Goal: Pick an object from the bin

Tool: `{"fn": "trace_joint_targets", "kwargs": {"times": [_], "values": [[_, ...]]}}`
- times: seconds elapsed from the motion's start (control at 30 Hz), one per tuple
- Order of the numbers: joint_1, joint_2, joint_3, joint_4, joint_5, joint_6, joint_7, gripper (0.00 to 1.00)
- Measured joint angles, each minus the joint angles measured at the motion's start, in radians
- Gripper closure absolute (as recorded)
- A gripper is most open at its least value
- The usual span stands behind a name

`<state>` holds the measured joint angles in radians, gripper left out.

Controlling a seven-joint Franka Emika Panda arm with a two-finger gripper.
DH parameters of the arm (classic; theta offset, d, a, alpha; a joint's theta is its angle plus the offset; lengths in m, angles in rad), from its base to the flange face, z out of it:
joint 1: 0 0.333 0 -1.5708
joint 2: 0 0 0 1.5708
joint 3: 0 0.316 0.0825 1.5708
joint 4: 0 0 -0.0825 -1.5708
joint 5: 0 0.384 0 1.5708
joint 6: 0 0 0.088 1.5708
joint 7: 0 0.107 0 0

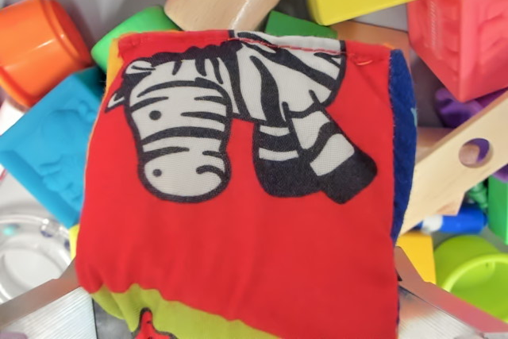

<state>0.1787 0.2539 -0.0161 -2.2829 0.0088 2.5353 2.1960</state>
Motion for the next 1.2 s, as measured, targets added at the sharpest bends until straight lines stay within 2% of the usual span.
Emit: {"fn": "trace_joint_targets", "kwargs": {"times": [0.53, 1.2], "values": [[0.000, -0.111, 0.000, 0.015, -0.001, -0.125, 0.000, 1.00], [0.000, -0.244, 0.000, 0.093, -0.003, -0.334, 0.003, 1.00]]}}
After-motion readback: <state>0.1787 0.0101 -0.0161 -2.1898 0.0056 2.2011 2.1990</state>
